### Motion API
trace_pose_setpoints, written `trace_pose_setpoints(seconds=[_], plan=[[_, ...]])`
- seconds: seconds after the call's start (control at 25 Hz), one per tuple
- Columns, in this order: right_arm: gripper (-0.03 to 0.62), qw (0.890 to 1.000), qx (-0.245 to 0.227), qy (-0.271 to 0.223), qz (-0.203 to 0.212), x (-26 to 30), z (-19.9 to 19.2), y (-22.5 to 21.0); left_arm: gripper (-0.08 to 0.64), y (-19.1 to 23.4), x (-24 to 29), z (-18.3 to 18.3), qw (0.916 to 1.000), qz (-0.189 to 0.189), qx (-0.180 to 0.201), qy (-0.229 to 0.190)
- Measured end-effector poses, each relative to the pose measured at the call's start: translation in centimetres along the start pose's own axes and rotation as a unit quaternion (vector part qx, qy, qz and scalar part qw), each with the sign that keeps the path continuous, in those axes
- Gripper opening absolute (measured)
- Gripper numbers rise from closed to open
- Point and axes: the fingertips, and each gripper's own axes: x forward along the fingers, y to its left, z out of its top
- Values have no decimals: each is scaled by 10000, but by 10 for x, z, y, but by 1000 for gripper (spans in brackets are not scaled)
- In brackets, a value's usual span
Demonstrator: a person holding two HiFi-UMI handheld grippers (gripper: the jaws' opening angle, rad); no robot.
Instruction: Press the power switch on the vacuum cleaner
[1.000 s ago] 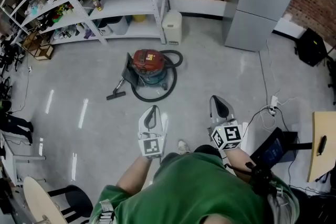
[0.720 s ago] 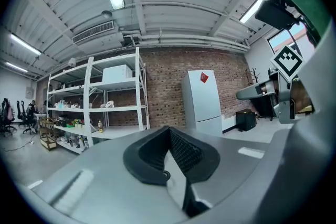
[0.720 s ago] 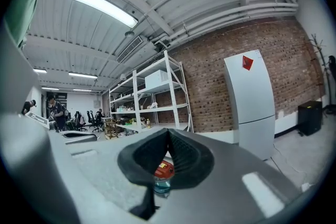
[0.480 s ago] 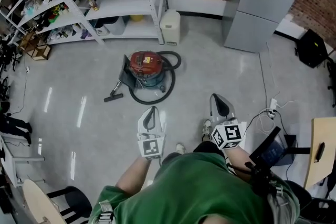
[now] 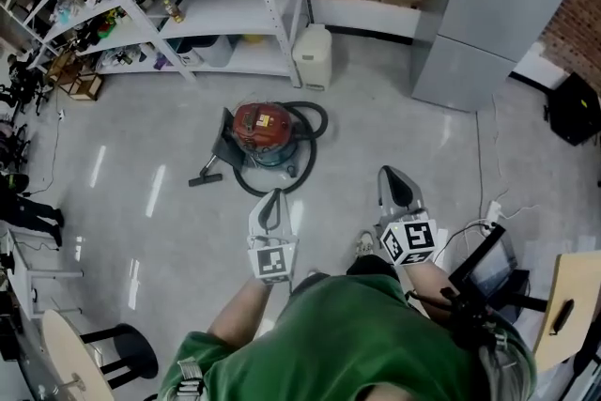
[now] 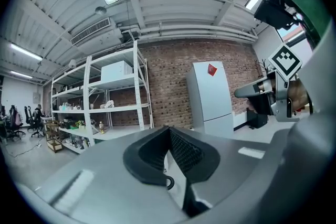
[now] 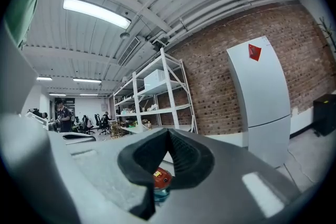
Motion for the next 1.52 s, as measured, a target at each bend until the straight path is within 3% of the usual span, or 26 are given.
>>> trace_pose_setpoints(seconds=[0.32,0.64,1.12,1.52], plan=[[3,9994,128,133,286,41,2,-63,7,-28,55,12,9995,301,28,120],[3,9975,159,289,627,76,-4,-91,6,-34,80,8,9968,721,-110,318],[3,9930,-8,486,1077,159,-10,-78,6,16,123,-18,9904,1278,-353,384],[3,9836,-279,777,1603,261,-13,-33,6,94,162,-39,9816,1765,-571,451]])
